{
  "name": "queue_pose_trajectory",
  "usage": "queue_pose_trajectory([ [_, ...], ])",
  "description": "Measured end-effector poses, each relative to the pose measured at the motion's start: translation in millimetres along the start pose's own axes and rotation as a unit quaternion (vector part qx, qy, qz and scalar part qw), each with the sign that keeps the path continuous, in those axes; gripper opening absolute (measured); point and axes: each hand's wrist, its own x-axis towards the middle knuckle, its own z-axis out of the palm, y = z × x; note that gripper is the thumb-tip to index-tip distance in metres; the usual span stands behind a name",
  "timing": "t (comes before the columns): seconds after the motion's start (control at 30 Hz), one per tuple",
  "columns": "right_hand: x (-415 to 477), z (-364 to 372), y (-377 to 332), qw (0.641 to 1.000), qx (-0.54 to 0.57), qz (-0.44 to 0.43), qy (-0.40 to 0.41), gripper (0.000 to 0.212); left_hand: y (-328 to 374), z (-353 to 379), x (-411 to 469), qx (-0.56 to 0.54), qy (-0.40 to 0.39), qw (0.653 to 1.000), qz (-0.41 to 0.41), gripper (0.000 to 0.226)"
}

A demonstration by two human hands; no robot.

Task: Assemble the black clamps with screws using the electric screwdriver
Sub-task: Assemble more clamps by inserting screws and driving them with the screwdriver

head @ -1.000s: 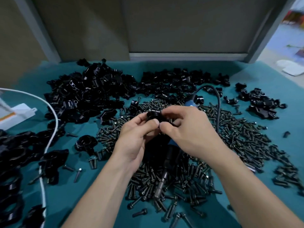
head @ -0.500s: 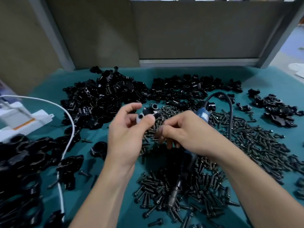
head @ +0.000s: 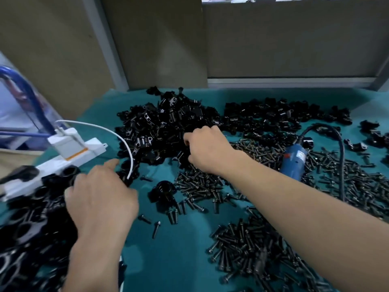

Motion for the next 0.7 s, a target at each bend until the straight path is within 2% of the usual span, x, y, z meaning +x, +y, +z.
queue_pose_trajectory([
  [0.1, -4.7, 6.5, 5.7, 0.999, 0.034, 0.002, 0.042, 0.035, -0.7, 0.4, -3.5, 0.025, -0.006, 1.0, 0.004, 0.065],
  [0.17, -9.2, -0.9, 12.4, 0.986, 0.144, 0.069, 0.047, 0.036, 8.2, -1.0, -9.4, 0.011, 0.03, 0.998, 0.045, 0.058],
  [0.2, -12.7, -6.2, 15.5, 0.967, 0.225, 0.112, 0.054, 0.033, 16.3, -1.1, -14.4, -0.019, 0.047, 0.996, 0.075, 0.055],
  [0.27, -23.7, -15.2, 21.7, 0.896, 0.398, 0.177, 0.08, 0.032, 37.1, 1.6, -26.5, -0.114, 0.046, 0.984, 0.132, 0.051],
  [0.33, -41.2, -24.0, 27.2, 0.777, 0.59, 0.198, 0.095, 0.024, 61.3, 9.7, -34.8, -0.259, -0.023, 0.955, 0.143, 0.044],
  [0.37, -52.7, -28.7, 27.3, 0.696, 0.685, 0.198, 0.086, 0.018, 74.2, 14.3, -36.7, -0.342, -0.086, 0.927, 0.129, 0.039],
  [0.4, -65.1, -32.4, 25.8, 0.615, 0.761, 0.195, 0.07, 0.017, 86.9, 18.8, -38.7, -0.43, -0.158, 0.882, 0.113, 0.033],
  [0.43, -77.5, -35.0, 23.9, 0.551, 0.811, 0.188, 0.05, 0.018, 99.2, 22.4, -41.7, -0.51, -0.227, 0.824, 0.098, 0.027],
  [0.47, -89.1, -36.9, 21.8, 0.513, 0.839, 0.179, 0.03, 0.019, 109.5, 27.0, -44.6, -0.577, -0.282, 0.763, 0.076, 0.026],
  [0.5, -99.4, -37.7, 20.2, 0.487, 0.857, 0.169, 0.013, 0.021, 117.7, 33.3, -46.9, -0.622, -0.314, 0.716, 0.051, 0.029],
  [0.53, -108.7, -38.0, 20.0, 0.467, 0.869, 0.162, -0.001, 0.021, 123.5, 39.5, -49.3, -0.647, -0.33, 0.686, 0.034, 0.033],
  [0.6, -123.9, -38.4, 24.8, 0.444, 0.881, 0.161, -0.019, 0.021, 129.2, 47.6, -56.2, -0.676, -0.355, 0.646, 0.022, 0.035],
  [0.67, -134.8, -36.3, 32.3, 0.448, 0.879, 0.166, -0.021, 0.026, 132.9, 51.7, -62.6, -0.689, -0.372, 0.621, 0.026, 0.033],
  [0.7, -140.1, -34.6, 36.3, 0.447, 0.878, 0.17, -0.014, 0.03, 135.2, 52.1, -66.8, -0.682, -0.37, 0.629, 0.042, 0.03],
])
